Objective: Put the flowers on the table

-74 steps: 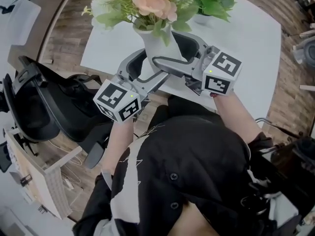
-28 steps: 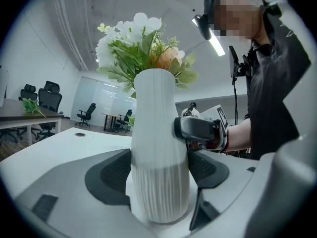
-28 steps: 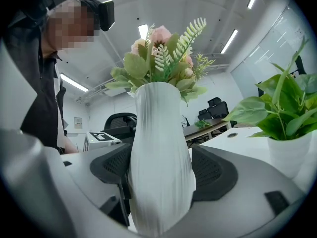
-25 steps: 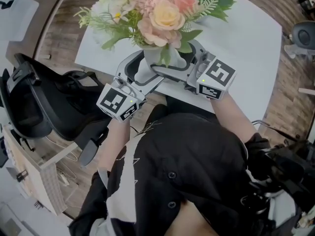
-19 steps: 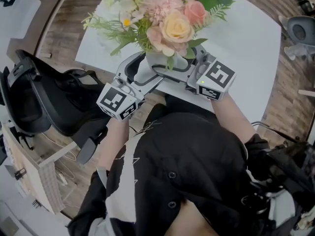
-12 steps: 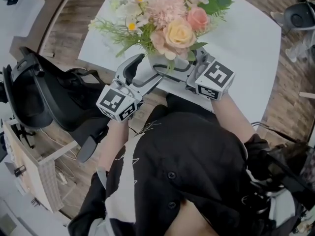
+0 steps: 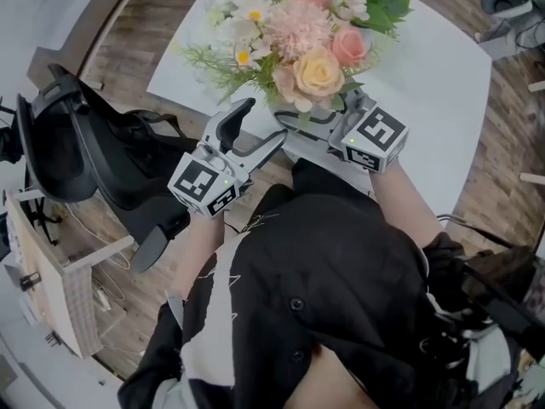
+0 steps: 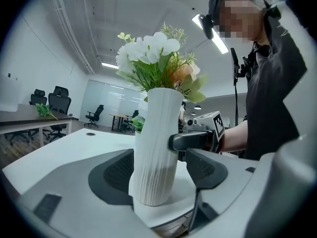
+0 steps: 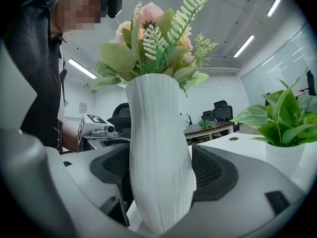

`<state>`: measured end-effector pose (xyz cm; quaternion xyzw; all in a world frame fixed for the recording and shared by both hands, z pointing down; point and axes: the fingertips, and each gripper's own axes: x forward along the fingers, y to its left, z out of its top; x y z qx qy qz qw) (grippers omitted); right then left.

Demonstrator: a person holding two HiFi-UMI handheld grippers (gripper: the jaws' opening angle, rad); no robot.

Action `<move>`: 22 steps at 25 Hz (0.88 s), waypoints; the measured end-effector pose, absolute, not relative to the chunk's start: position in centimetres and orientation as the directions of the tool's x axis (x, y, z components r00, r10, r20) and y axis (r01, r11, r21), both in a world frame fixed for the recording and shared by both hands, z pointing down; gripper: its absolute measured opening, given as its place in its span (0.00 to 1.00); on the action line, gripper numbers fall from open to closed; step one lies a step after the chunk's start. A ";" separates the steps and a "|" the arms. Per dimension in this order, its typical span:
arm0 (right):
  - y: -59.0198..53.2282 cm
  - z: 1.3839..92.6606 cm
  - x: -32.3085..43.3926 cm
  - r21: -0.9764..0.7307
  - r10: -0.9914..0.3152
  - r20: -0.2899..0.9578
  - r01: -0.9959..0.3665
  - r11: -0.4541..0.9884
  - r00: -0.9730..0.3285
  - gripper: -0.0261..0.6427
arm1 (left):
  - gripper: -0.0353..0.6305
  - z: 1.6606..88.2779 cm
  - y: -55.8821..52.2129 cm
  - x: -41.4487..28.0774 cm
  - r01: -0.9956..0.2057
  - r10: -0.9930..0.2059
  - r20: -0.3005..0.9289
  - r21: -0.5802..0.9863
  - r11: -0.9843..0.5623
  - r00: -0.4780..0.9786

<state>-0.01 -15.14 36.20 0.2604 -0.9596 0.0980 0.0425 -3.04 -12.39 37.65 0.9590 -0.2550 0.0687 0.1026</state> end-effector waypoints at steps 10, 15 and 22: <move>-14.9 36.6 -0.1 -0.143 -0.506 0.113 -0.518 0.843 -0.855 0.60 | 0.56 37.3 -11.8 -2.9 -0.491 -0.465 0.180 0.140 -0.860 0.867; -14.8 36.5 0.0 -0.138 -0.526 0.091 -0.534 0.834 -0.845 0.60 | 0.42 36.2 -11.5 -3.4 -0.509 -0.491 0.147 0.142 -0.849 0.859; -14.9 36.7 0.1 -0.140 -0.554 0.080 -0.560 0.817 -0.829 0.61 | 0.13 34.6 -9.6 -4.0 -0.477 -0.462 0.119 0.156 -0.865 0.879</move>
